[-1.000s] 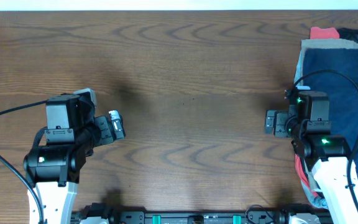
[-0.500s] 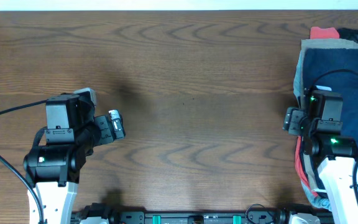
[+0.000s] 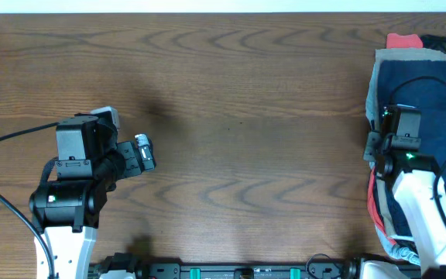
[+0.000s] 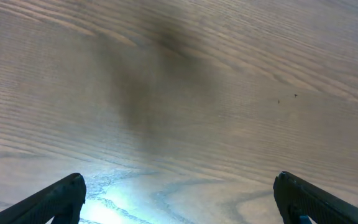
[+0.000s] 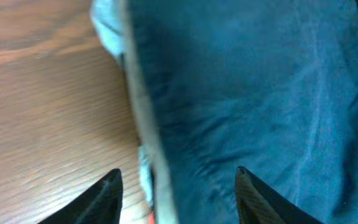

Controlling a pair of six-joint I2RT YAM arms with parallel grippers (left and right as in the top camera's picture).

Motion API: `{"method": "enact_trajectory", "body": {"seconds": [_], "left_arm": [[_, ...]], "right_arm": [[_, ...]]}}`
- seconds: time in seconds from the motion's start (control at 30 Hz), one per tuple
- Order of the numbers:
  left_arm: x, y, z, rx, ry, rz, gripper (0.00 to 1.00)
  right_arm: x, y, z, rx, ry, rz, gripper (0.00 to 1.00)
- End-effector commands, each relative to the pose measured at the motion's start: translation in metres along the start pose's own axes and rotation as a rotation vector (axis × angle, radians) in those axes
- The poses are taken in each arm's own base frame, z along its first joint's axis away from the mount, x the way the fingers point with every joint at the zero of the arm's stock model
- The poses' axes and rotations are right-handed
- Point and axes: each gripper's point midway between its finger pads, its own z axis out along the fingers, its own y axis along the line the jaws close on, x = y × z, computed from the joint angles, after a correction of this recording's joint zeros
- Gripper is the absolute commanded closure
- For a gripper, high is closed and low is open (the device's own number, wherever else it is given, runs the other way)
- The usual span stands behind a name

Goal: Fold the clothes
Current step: 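Lower the right gripper and grasp the navy shorts' edge on the stack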

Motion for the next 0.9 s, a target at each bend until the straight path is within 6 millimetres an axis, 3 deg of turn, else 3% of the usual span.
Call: {"method": "enact_trajectory", "body": {"seconds": [0.0,0.1,0.43,0.53,0.7,0.87], "left_arm": [[-0.008,-0.003,-0.005,0.009,-0.021,-0.002,0.02],[-0.008,-0.003,-0.005,0.010,-0.021,-0.002,0.02],[-0.008,-0.003,-0.005,0.009,-0.021,-0.002,0.02],[-0.008,-0.003,-0.005,0.010,-0.021,-0.002,0.02],[-0.008,-0.003,-0.005,0.010,-0.021,-0.002,0.02],[-0.008,-0.003,-0.005,0.010,-0.021,-0.002,0.02]], "right_arm": [[-0.003,-0.016,0.009,0.065,0.015,0.028,0.50],[0.004,-0.021,0.019,0.079,0.055,0.054,0.57],[0.017,-0.017,0.034,0.080,0.115,0.048,0.60],[0.020,-0.016,0.038,0.080,0.129,0.044,0.67],[0.019,-0.007,0.040,0.034,0.127,0.070,0.64],[0.018,-0.007,0.040,0.034,0.121,0.072,0.67]]}}
